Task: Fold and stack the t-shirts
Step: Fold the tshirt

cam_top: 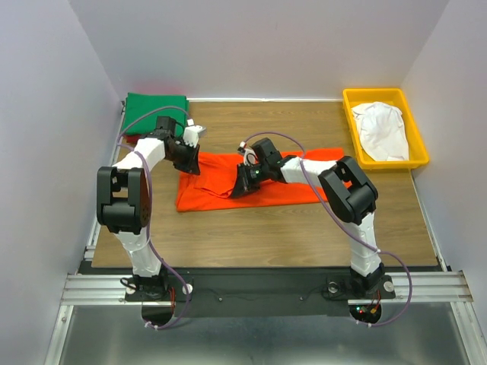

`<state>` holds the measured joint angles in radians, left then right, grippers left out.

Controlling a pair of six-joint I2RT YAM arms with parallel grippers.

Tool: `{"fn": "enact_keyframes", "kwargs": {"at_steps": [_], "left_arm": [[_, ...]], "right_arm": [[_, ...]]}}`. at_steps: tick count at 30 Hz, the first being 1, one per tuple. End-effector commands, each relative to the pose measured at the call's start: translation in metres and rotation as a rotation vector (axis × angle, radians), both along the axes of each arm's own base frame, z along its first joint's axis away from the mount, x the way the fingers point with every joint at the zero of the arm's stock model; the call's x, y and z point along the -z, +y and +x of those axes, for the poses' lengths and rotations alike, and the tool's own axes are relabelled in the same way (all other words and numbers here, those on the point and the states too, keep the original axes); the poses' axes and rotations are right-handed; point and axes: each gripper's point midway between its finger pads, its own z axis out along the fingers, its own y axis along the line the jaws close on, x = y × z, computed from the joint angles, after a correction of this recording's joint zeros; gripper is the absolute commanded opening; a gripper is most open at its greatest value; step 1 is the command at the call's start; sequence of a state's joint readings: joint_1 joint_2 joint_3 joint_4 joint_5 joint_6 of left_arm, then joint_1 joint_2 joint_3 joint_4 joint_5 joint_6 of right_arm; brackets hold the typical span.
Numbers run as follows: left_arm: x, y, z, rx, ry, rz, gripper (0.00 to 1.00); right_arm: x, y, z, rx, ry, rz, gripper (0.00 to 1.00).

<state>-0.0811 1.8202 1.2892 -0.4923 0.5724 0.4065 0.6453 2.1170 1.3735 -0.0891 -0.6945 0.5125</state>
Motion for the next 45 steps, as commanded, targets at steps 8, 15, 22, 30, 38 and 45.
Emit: {"fn": "enact_keyframes", "kwargs": {"at_steps": [8,15,22,30,38,45], "left_arm": [[-0.039,-0.013,0.008,0.092,-0.080,-0.081,0.34],[-0.042,-0.006,-0.018,0.154,-0.158,-0.050,0.48],[-0.063,-0.008,-0.031,0.118,-0.150,-0.205,0.48],[-0.062,0.019,-0.015,-0.046,-0.137,-0.226,0.51],[-0.036,0.025,-0.035,-0.060,-0.040,-0.177,0.47],[-0.008,0.027,-0.062,-0.046,0.045,-0.152,0.40]], "right_arm": [[-0.063,-0.007,0.057,0.101,-0.171,0.131,0.01],[-0.072,-0.007,0.048,-0.012,-0.277,0.179,0.17],[-0.080,-0.019,0.039,-0.322,-0.867,-0.103,0.66],[-0.052,0.010,0.019,-0.582,-1.159,-0.364,0.67],[-0.026,0.025,0.013,-0.707,-1.242,-0.442,0.66],[-0.009,0.027,0.021,-0.723,-1.254,-0.488,0.62]]}}
